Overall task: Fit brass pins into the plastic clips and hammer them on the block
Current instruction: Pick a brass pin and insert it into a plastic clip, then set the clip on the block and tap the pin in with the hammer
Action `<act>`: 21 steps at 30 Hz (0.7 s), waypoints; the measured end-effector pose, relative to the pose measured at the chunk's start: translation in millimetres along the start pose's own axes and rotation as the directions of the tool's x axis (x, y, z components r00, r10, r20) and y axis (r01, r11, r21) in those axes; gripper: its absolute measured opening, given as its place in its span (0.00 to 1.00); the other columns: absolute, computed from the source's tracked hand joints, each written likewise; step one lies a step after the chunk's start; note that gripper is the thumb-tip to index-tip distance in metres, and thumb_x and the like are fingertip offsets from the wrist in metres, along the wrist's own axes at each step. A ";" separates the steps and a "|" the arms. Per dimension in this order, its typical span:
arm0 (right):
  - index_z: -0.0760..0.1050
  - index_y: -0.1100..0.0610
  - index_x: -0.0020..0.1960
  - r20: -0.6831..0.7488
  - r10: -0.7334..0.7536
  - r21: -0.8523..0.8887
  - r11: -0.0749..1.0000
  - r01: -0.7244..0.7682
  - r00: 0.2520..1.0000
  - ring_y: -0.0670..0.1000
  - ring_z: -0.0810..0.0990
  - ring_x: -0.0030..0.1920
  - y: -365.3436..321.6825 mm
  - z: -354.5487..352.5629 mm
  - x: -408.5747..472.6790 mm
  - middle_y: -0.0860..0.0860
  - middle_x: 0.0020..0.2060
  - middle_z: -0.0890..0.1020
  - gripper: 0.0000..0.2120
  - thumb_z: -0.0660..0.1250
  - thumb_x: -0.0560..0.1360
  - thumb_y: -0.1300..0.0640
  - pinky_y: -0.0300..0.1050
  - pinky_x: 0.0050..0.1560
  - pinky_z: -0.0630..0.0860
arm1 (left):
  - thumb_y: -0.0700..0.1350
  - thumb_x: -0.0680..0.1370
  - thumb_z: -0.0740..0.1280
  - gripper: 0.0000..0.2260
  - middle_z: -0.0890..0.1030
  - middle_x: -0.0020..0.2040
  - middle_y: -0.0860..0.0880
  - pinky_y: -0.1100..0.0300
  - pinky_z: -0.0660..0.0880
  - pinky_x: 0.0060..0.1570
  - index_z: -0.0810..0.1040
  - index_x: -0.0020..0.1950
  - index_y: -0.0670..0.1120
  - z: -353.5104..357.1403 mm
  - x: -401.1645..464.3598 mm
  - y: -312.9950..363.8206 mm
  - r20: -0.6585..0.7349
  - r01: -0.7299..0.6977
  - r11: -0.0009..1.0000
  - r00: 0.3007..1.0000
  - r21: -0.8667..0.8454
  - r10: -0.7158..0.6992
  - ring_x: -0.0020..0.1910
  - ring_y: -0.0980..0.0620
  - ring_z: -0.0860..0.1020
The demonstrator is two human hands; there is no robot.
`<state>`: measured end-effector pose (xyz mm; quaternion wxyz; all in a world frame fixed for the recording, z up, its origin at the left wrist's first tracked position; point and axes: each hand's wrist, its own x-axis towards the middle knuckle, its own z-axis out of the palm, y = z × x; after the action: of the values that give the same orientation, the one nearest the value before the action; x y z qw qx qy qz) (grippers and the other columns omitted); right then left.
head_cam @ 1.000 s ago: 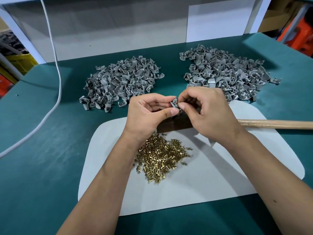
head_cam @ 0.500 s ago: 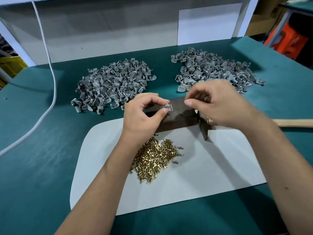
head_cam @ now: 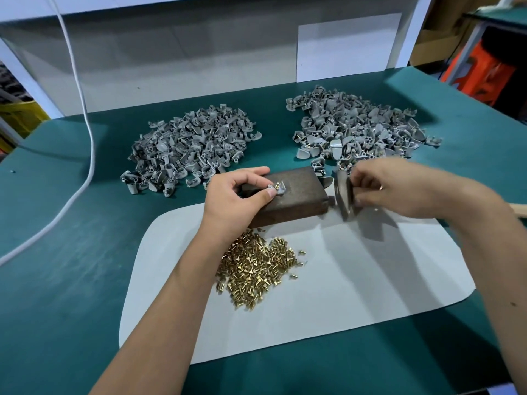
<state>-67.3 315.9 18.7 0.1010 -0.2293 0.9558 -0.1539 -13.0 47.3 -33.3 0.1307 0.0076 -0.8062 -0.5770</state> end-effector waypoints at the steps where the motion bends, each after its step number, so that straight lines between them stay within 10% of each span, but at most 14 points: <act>1: 0.77 0.56 0.48 -0.049 -0.021 0.105 0.994 0.026 0.999 0.50 0.83 0.39 -1.5 -4.4 -0.8 0.48 0.38 0.84 0.03 0.70 0.78 0.63 0.49 0.45 0.80 | 0.37 0.73 0.78 0.04 0.85 0.58 0.52 0.65 0.76 0.60 0.87 0.43 0.45 0.0 0.1 0.4 0.004 0.005 1.000 1.000 -0.008 -0.005 0.55 0.64 0.82; 5: 0.76 0.50 0.44 -0.299 -0.103 0.270 0.944 0.188 0.949 0.42 0.76 0.31 -28.7 -10.3 2.4 0.40 0.32 0.82 0.09 0.64 0.83 0.57 0.34 0.34 0.70 | 0.38 0.73 0.78 0.03 0.85 0.58 0.52 0.55 0.77 0.64 0.88 0.43 0.45 -1.3 0.9 0.0 0.013 0.041 0.999 0.999 -0.036 -0.040 0.57 0.60 0.82; 11: 0.75 0.54 0.43 -0.221 -0.226 0.030 0.971 0.238 0.949 0.48 0.78 0.37 -70.2 4.2 13.0 0.46 0.35 0.80 0.09 0.67 0.82 0.54 0.43 0.41 0.72 | 0.38 0.72 0.78 0.04 0.85 0.58 0.53 0.56 0.77 0.62 0.88 0.42 0.47 -2.2 1.9 2.1 0.031 0.054 0.997 0.998 -0.049 -0.052 0.56 0.61 0.83; 16: 0.73 0.54 0.42 -0.540 -0.230 0.134 0.926 0.352 0.810 0.46 0.76 0.30 -75.1 -3.1 6.5 0.48 0.31 0.80 0.11 0.62 0.83 0.55 0.34 0.31 0.67 | 0.37 0.72 0.78 0.04 0.86 0.58 0.52 0.53 0.76 0.65 0.88 0.43 0.45 -1.7 1.8 2.7 0.034 0.067 0.996 0.997 -0.061 -0.065 0.56 0.59 0.83; 21: 0.69 0.54 0.36 -0.246 -0.169 0.046 0.981 0.186 0.954 0.53 0.77 0.35 -82.1 9.7 12.5 0.51 0.33 0.78 0.17 0.62 0.84 0.55 0.50 0.42 0.73 | 0.36 0.72 0.79 0.04 0.85 0.59 0.50 0.46 0.76 0.66 0.89 0.43 0.44 -3.0 1.0 3.4 0.035 0.083 0.992 0.996 -0.096 -0.080 0.58 0.55 0.83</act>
<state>-42.3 238.1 36.1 -0.0223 -0.2904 0.9306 -0.2219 -12.9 45.5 -29.1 0.0946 0.0252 -0.7782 -0.6203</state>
